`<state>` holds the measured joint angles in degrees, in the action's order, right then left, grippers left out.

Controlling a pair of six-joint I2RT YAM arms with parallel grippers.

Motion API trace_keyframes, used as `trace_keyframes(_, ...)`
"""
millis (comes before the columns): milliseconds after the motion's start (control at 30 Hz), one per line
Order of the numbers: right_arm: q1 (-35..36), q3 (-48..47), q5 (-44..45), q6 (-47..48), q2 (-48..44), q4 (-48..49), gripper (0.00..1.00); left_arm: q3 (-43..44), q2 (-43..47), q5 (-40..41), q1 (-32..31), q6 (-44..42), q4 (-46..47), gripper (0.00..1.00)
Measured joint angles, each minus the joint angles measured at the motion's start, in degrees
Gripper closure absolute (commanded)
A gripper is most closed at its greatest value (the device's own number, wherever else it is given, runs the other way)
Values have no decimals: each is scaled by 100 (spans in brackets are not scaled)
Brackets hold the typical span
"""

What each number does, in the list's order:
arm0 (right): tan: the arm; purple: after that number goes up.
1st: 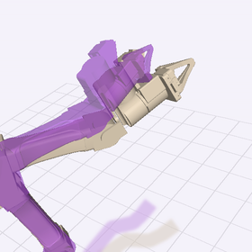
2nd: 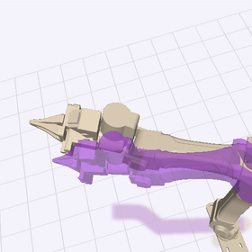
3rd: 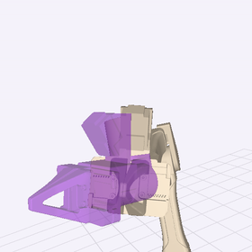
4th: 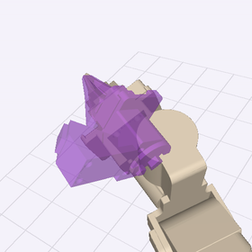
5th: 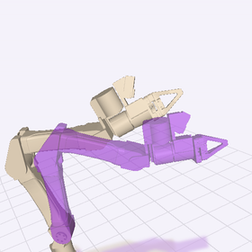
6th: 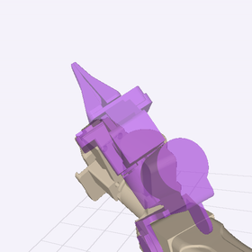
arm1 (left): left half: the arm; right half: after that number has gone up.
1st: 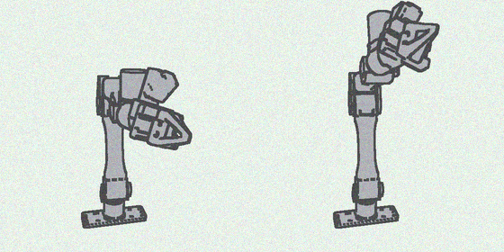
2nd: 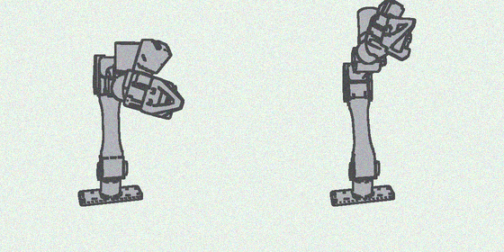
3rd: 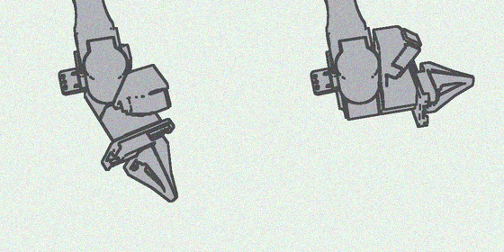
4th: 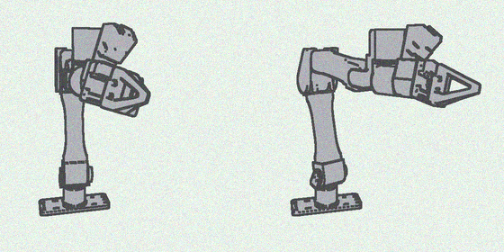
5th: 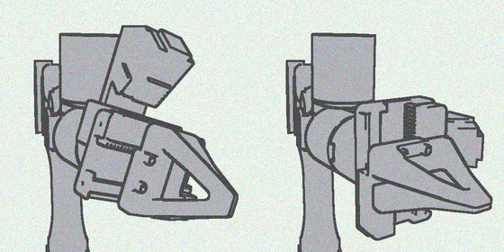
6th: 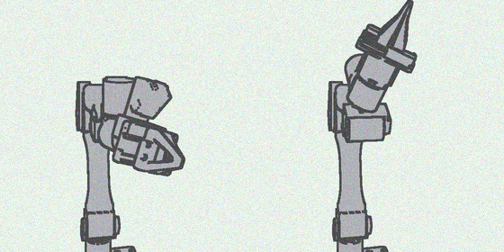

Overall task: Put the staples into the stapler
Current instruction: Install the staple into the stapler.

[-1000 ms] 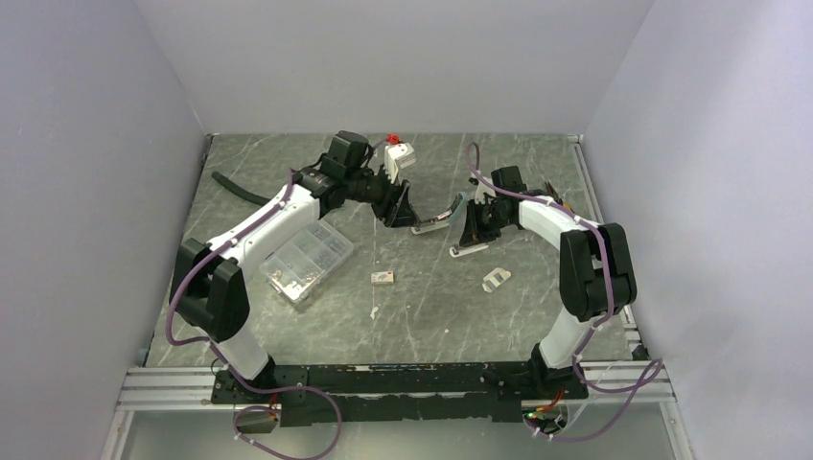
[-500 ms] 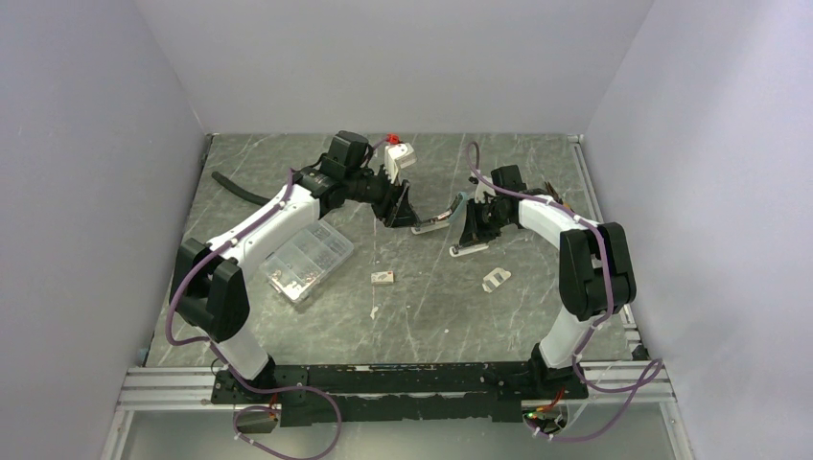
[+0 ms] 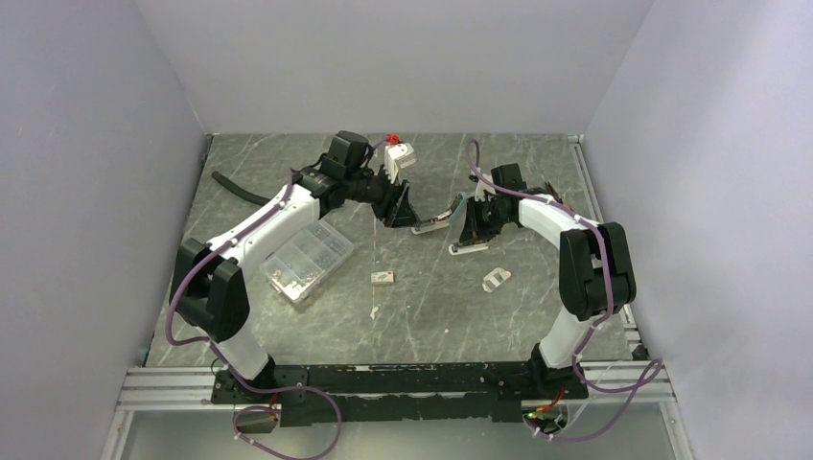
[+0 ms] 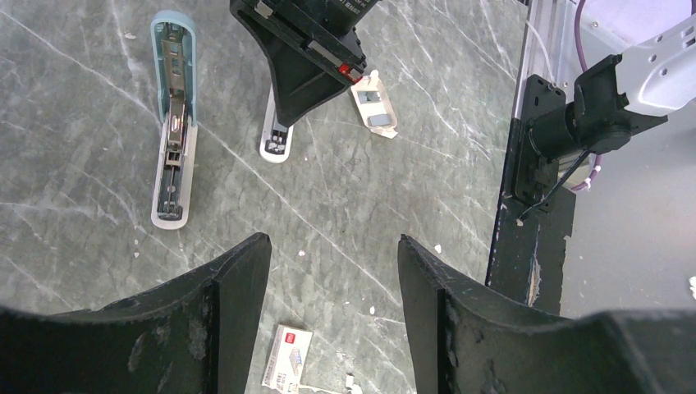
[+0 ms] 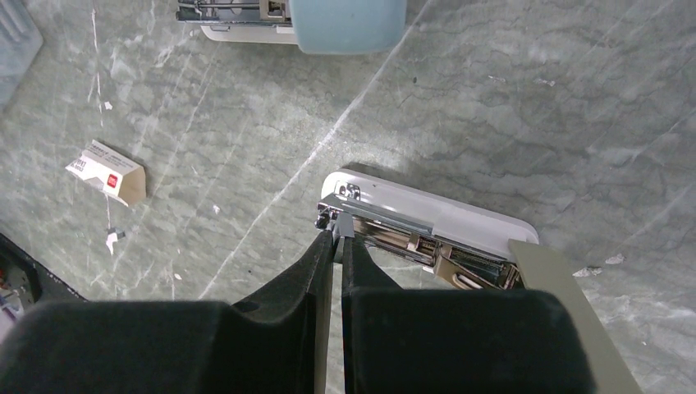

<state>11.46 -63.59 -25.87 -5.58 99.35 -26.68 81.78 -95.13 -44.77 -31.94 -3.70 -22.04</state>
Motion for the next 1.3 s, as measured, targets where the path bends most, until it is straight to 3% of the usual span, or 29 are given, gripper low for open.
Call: trace_keyframes(1300,57,627,0,404,-474,769,100,0,0,2,0,-9,0,36)
